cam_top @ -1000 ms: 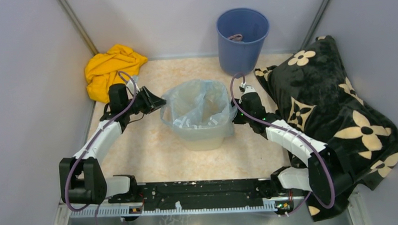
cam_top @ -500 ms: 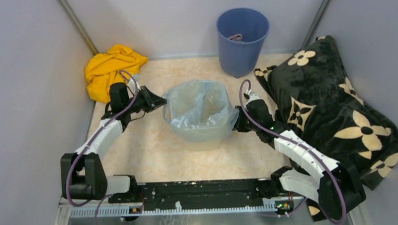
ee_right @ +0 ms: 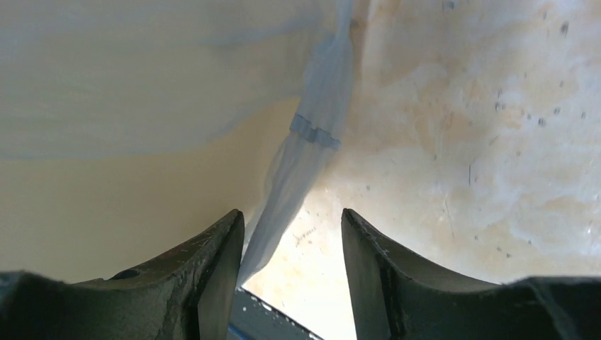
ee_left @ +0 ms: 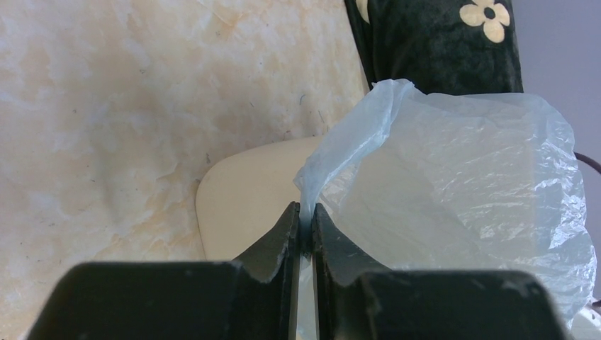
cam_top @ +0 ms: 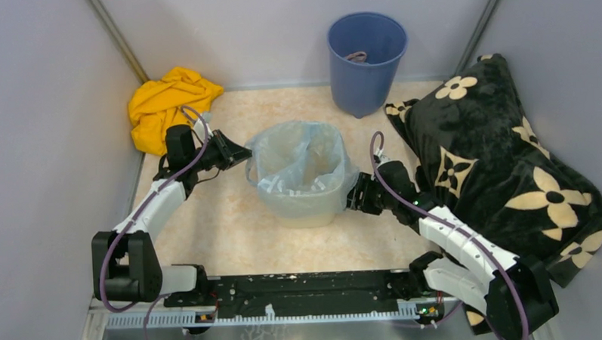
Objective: Put the trash bags into the trash bin
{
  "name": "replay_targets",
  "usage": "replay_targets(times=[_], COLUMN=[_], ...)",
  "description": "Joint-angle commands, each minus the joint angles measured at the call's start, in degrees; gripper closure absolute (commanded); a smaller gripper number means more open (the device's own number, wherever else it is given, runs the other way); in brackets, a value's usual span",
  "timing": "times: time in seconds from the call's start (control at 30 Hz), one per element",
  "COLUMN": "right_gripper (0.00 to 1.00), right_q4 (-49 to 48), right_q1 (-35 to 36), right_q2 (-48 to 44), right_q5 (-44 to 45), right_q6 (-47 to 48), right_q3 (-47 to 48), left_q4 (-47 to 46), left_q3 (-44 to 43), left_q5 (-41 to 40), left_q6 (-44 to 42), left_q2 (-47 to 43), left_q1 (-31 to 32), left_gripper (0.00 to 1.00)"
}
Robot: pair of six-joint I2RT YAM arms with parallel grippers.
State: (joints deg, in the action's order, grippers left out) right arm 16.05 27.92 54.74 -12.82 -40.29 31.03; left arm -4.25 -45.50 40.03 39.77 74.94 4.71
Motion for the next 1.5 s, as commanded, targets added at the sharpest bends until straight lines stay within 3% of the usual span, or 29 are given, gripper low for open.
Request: replay_targets(times=[0.0, 0.27, 0.6, 1.03, 1.47], right_gripper=[0.47, 0.53, 1.00, 1.00, 1.00], right_q4=[-1.74, -10.68, -19.38, -12.71, -14.03], right_q1=[-0.06, -0.11, -0.06, -0.13, -0.09], right_q2=[-1.06, 1.51, 8.05, 8.64, 11.30], right_q5=[-3.41, -4.17, -5.60, 0.25, 3.49], right_q6=[-3.31, -9.24, -12.56, -7.06, -6.13], right_q3=[-1.65, -4.34, -5.35, -1.86, -4.06], left_q4=[-0.89, -1.99, -5.42, -13.29, -17.01], left_q3=[-0.38, 0.51, 3.47, 12.72, 16.55], left_q5=[0.57, 0.65, 0.67, 0.46, -2.59], left_q6=[-0.98, -0.67, 0.85, 2.98, 3.06], left_q2=[0.47, 0.74, 1.00, 4.89, 9.02], left_q1=[-0.23, -0.23, -0.23, -0.23, -0.23], left_gripper=[0.85, 0.87, 0.90, 0.94, 0.97])
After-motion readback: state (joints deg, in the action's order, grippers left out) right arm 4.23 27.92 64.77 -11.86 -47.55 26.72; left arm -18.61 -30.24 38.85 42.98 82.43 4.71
